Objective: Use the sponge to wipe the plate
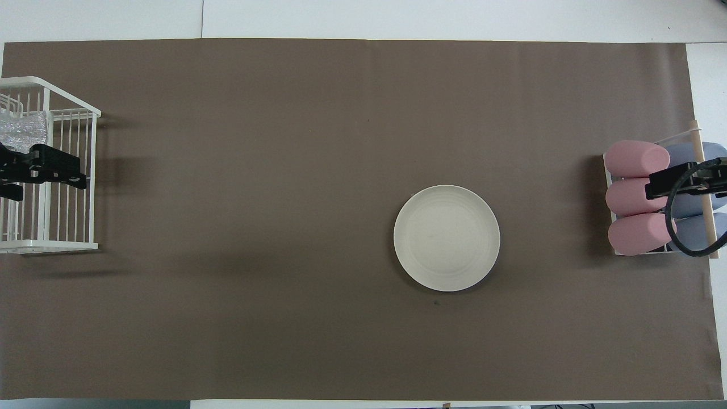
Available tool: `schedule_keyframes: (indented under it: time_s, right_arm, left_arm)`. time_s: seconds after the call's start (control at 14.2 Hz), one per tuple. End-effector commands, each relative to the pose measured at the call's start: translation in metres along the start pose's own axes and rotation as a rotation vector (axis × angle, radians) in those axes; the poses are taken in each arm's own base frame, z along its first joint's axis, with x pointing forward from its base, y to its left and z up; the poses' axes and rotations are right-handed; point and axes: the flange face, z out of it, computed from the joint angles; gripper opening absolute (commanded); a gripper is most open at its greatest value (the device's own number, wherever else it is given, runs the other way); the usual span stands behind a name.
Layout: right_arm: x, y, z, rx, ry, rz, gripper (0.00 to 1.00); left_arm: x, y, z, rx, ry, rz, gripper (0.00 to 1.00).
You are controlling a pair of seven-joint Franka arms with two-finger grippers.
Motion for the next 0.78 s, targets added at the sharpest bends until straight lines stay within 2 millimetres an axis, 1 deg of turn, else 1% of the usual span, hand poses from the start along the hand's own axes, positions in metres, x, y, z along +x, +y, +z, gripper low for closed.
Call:
schedule_keyframes:
  time_s: [0.0, 0.35, 0.49, 0.56, 0.7]
  right_arm:
    - [-0.007, 0.0, -0.001, -0.02, -0.009, 0.02, 1.0]
    - [-0.007, 0.0, 0.0, -0.02, -0.011, 0.017, 1.0]
    - [-0.007, 0.0, 0.0, -0.02, -0.011, 0.017, 1.0]
    - [-0.007, 0.0, 0.0, -0.02, -0.011, 0.017, 1.0]
    - [-0.007, 0.0, 0.0, -0.02, -0.011, 0.017, 1.0]
  left_arm:
    - [0.007, 0.001, 0.009, 0.014, 0.01, 0.004, 1.0]
    - [0.006, 0.002, 0.002, 0.021, 0.005, 0.007, 1.0]
    - [0.002, 0.004, -0.002, 0.021, 0.008, 0.008, 1.0]
    - [-0.004, 0.002, -0.007, 0.018, 0.014, 0.01, 1.0]
    - [-0.007, 0.003, -0.008, 0.017, 0.014, 0.012, 1.0]
